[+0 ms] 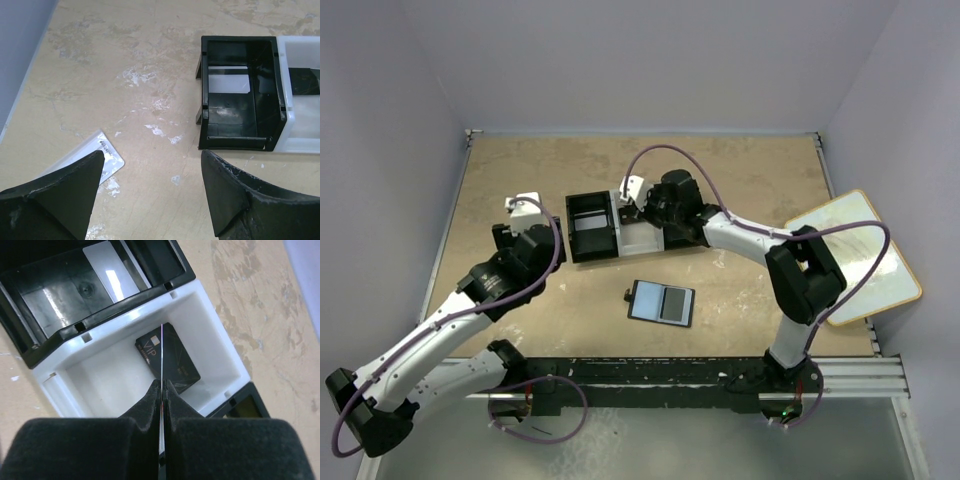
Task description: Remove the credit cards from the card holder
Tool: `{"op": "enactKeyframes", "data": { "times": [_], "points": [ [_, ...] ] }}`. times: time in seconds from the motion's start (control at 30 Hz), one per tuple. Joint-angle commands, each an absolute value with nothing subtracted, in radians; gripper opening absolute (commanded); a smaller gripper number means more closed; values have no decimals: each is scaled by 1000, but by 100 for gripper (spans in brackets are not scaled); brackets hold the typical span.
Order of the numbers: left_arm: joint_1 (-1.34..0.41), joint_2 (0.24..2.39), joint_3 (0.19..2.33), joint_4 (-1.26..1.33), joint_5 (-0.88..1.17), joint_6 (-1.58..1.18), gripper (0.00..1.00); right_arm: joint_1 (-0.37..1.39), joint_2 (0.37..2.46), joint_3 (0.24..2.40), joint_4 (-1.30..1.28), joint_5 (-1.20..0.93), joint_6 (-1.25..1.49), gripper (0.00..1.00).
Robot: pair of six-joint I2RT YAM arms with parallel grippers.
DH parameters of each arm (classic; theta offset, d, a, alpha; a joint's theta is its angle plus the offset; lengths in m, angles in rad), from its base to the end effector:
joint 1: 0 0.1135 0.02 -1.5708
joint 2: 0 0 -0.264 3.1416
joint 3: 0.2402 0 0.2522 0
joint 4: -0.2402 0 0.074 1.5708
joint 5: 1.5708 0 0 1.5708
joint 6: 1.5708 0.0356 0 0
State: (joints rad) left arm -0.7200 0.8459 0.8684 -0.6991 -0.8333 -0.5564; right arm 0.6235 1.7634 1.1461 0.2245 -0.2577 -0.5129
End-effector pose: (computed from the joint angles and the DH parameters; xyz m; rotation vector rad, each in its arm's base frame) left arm 0.1413 -0.0889 0.3153 -0.2549 1.9918 0.1371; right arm 0.3236 0.2439 0.2382 -1.1957 1.5581 0.3254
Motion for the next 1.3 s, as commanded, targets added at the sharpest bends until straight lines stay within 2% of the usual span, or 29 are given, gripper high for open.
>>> {"op": "enactKeyframes", "data": {
  "times": [0.0, 0.23, 0.73, 1.0, 1.13, 1.27],
  "points": [
    [-716, 883, 876, -692, -848, -549, 76, 627, 1807, 1249, 146, -301, -673, 0],
    [-717, 917, 878, -698, -861, -551, 76, 626, 1919, 1356, 45, -241, -822, 0],
    [-715, 974, 882, -691, -879, -536, 76, 624, 2040, 1463, 59, -185, -946, 0],
    [-707, 983, 880, -684, -868, -528, 76, 623, 2095, 1498, 20, -185, -994, 5],
    [-706, 985, 880, -683, -864, -526, 76, 623, 2114, 1528, -34, -187, -1000, 15],
    [-705, 983, 881, -683, -858, -524, 76, 624, 2111, 1535, -74, -205, -1001, 18]
  ]
}}
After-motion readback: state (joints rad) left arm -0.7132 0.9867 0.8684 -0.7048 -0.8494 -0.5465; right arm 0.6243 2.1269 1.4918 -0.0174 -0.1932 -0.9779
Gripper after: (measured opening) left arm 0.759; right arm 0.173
